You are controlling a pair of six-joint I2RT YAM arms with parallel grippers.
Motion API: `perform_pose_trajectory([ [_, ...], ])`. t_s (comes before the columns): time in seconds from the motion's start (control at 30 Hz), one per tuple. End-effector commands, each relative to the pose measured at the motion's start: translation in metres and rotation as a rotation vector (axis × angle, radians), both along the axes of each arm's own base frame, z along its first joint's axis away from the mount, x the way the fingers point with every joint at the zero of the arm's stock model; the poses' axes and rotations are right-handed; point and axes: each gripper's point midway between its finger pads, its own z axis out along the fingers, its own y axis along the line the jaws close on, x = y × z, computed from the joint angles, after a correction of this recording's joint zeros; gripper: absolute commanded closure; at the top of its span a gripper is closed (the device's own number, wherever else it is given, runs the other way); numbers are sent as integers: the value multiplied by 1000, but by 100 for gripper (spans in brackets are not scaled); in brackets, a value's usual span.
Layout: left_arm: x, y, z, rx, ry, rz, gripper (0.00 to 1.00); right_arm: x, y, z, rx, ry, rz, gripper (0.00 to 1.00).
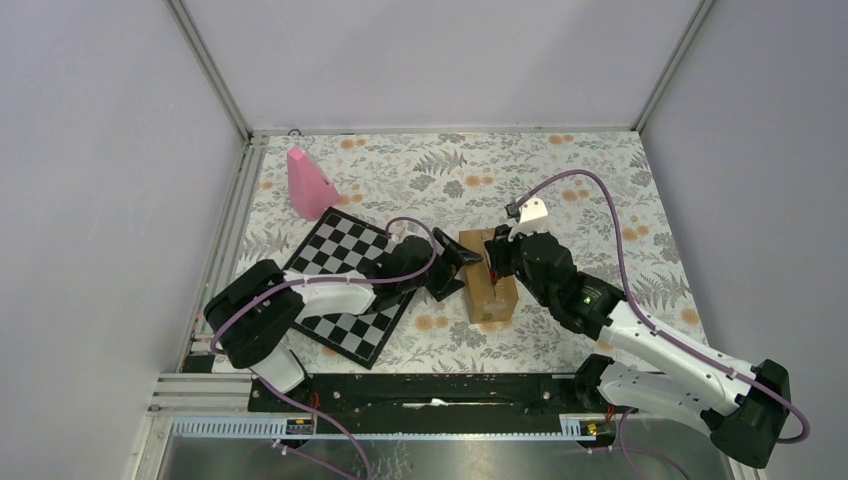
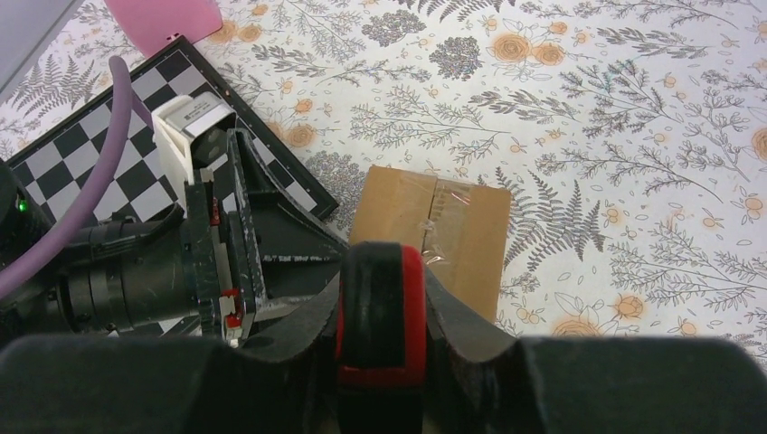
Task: Unpack the express box
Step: Cut the express box at the center of the board.
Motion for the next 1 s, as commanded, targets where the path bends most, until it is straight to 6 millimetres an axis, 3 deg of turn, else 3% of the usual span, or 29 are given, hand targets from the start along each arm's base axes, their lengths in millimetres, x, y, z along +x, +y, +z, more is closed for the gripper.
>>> perform_pose_trajectory([
  [0.0,16,2,29,-3,-102,29,8,-6,8,4,4,9,35,100],
  [0.17,18,8,37,59,-166,-73,1,-6,10,5,-2,-2,48,100],
  [0.37,30,28,25,226,-170,-188,1,-8,15,8,2,-18,91,100],
  [0.57,43,33,33,368,-192,-278,1,-7,20,4,-1,-20,107,100],
  [0.73,48,31,23,438,-175,-346,1,-6,22,1,-4,-19,114,100],
  [0.97,59,42,4,594,-182,-407,1,-6,24,1,-5,-20,124,100],
])
